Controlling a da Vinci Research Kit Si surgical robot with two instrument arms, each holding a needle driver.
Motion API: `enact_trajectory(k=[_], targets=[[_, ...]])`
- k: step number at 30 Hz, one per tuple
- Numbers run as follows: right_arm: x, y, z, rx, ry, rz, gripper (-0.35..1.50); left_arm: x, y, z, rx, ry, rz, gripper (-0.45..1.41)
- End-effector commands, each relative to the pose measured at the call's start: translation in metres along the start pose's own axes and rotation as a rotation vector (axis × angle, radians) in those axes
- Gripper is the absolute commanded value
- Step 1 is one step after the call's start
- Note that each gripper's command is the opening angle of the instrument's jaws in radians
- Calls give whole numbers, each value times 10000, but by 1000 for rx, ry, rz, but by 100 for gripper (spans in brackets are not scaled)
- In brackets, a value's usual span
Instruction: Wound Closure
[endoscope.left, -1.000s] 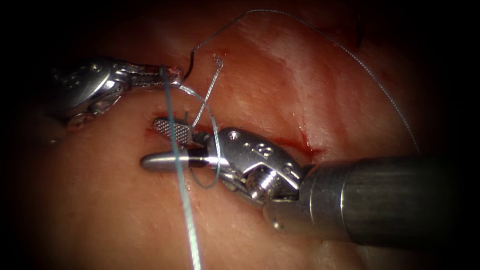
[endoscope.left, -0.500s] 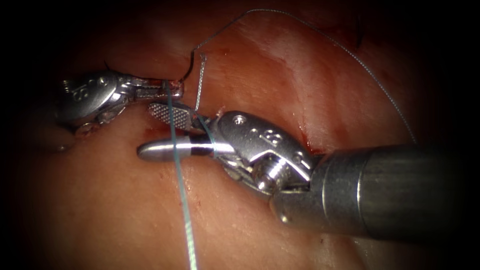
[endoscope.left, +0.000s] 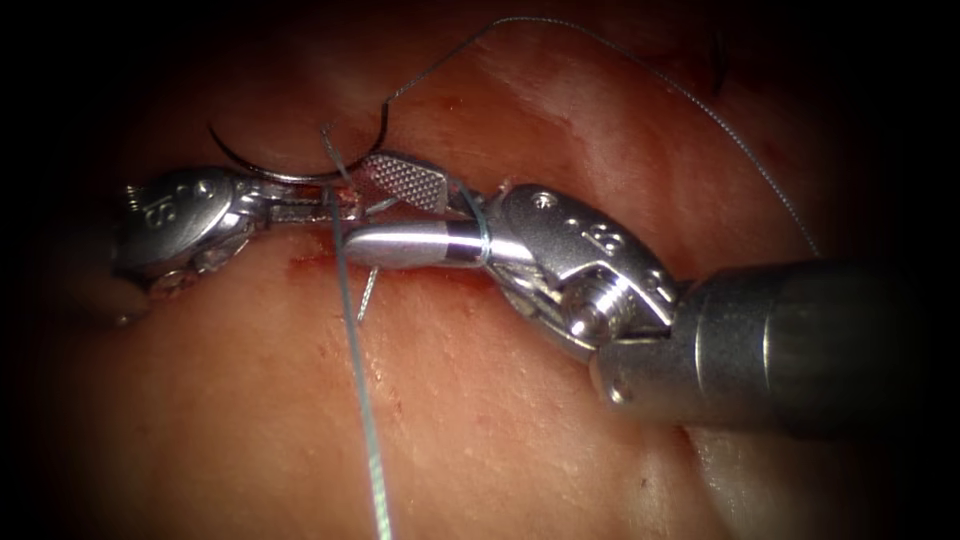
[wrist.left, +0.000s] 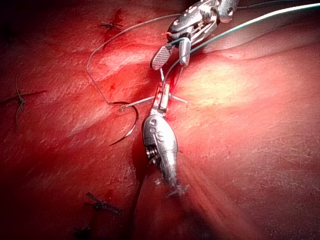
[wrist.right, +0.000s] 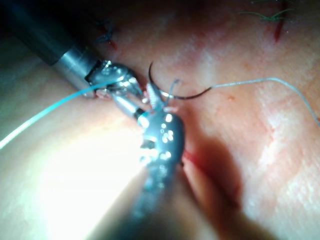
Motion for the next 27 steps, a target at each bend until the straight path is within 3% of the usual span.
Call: enact_trajectory(k=[1,12,17,27], targets=[[-11,8,4,-16,6,9,101,-6,2,3,-3,2,1,-45],[-34,18,24,-108,-22,76,98,3,32,9,-30,6,-4,-45],[-37,29,36,-229,-62,86,98,6,41,15,-38,7,-5,-45],[-50,41,14,-383,-66,111,98,11,35,20,-37,11,-11,-45]])
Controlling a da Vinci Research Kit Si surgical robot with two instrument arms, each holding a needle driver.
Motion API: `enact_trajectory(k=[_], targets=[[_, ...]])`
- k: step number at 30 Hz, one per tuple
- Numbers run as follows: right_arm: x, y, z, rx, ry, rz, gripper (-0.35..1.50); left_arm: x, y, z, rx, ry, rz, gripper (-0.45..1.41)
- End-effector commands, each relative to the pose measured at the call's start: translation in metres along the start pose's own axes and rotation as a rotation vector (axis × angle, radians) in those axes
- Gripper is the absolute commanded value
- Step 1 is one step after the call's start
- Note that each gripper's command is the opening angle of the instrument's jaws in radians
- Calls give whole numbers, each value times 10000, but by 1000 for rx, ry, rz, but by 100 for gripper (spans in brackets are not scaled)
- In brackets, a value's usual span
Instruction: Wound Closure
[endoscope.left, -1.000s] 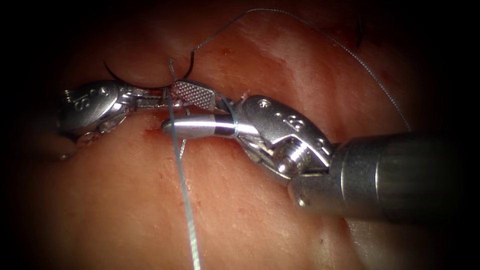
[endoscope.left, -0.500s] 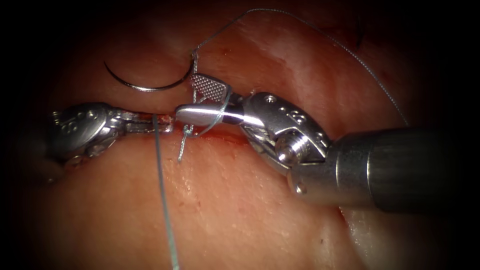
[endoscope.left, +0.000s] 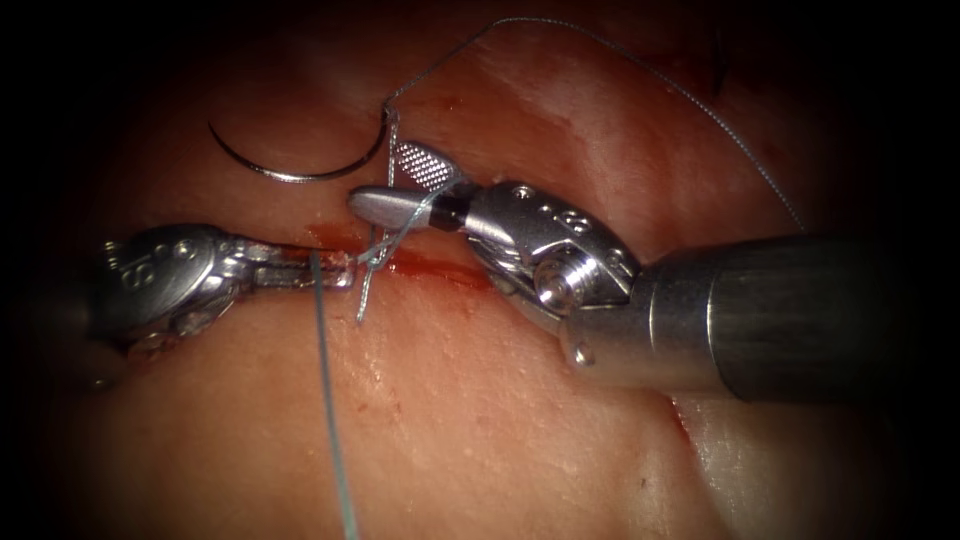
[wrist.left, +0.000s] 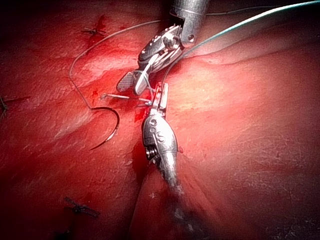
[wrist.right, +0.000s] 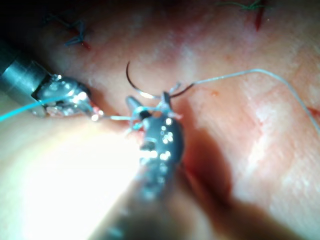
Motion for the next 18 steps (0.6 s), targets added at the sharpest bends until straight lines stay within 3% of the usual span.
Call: enact_trajectory(k=[1,9,18], targets=[[-6,4,5,-17,-1,9,99,-9,-1,5,2,-2,-1,-45],[-9,5,8,-50,-7,36,104,-9,-3,11,6,-2,-2,-45],[-11,-2,31,-12,-33,73,108,-7,-1,10,2,-2,-3,-45]])
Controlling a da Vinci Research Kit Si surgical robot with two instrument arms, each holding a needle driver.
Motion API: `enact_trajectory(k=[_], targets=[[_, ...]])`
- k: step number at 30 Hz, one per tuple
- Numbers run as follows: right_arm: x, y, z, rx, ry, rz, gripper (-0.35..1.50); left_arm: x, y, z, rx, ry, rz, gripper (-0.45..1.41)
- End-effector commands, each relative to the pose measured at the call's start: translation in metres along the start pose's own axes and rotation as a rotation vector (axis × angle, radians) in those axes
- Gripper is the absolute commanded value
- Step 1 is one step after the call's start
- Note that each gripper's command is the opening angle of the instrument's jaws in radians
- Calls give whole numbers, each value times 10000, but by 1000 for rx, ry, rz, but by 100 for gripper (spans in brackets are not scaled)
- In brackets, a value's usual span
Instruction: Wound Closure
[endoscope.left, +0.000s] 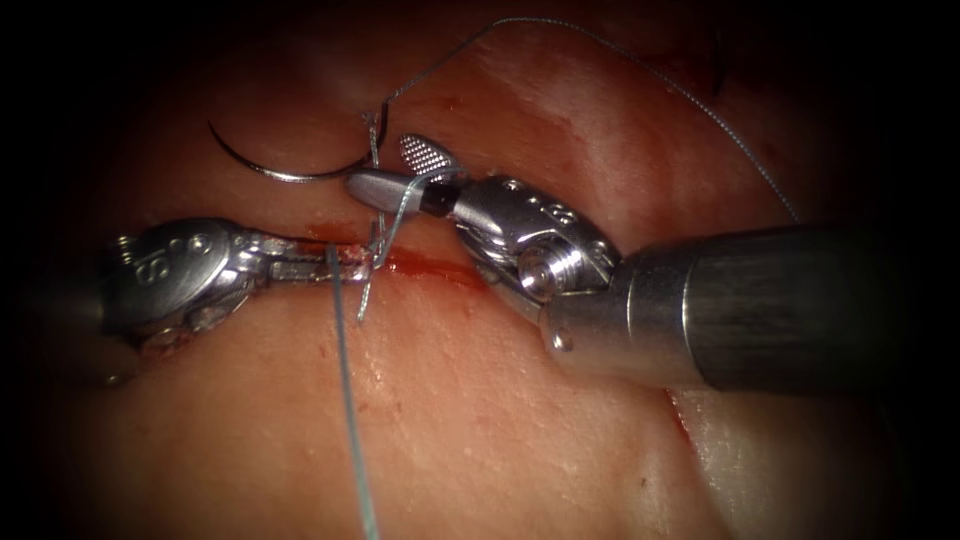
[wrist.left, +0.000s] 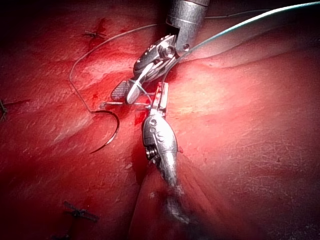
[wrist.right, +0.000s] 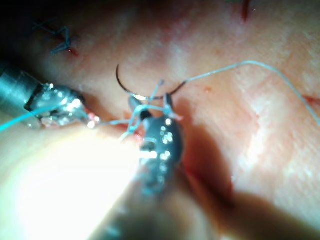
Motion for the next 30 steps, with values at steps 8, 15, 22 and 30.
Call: enact_trajectory(k=[8,15,22,30], targets=[[-12,0,24,-27,-55,3,106,-6,1,4,-2,1,0,-45],[-12,1,26,-37,-63,9,106,-6,1,4,-5,2,0,-45],[-2,-5,25,-23,-24,21,103,-6,2,4,-5,2,0,-45],[1,-9,24,-19,0,14,68,-6,2,4,-9,2,0,-45]])
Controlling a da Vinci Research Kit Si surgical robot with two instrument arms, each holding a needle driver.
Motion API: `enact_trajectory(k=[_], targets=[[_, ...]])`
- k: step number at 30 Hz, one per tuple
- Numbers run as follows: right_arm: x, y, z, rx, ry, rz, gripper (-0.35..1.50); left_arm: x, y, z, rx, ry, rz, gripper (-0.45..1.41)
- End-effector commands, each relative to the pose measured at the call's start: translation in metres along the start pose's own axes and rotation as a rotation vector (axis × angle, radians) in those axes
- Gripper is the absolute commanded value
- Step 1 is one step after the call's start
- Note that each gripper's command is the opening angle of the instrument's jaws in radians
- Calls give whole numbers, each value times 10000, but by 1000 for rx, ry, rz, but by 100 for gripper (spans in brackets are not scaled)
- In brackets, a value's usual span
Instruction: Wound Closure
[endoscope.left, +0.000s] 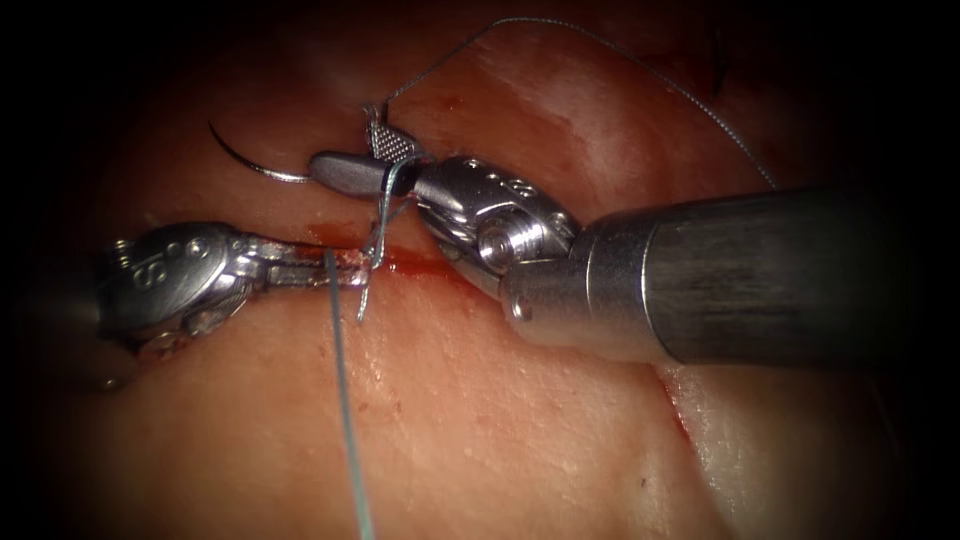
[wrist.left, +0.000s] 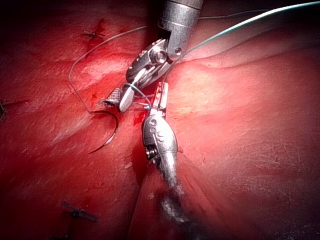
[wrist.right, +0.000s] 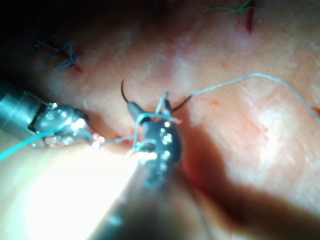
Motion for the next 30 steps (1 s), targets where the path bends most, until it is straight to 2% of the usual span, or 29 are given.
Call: enact_trajectory(k=[1,3,5,6,8,15,19,25,30], targets=[[-6,0,6,-1,2,-16,59,-7,0,4,-2,1,0,-45],[-5,0,5,-1,2,-15,42,-7,0,4,-2,1,0,-45],[-5,-1,4,12,-8,-21,-3,-7,0,4,-2,1,0,-45],[-5,-1,4,24,-17,-34,-33,-7,0,3,-2,1,0,-45],[-5,0,0,48,-27,-46,-35,-7,0,2,-3,1,-1,-45],[8,0,-22,17,18,-81,-35,-3,-5,-8,0,1,-5,-45],[4,-9,-30,4,36,-120,-35,-2,-16,-16,18,-4,-9,-45],[-6,-29,-39,5,38,-161,-35,-6,-44,-39,47,-26,-21,-45],[-11,-31,-46,8,37,-187,-35,-11,-80,-57,72,-48,-29,-45]])
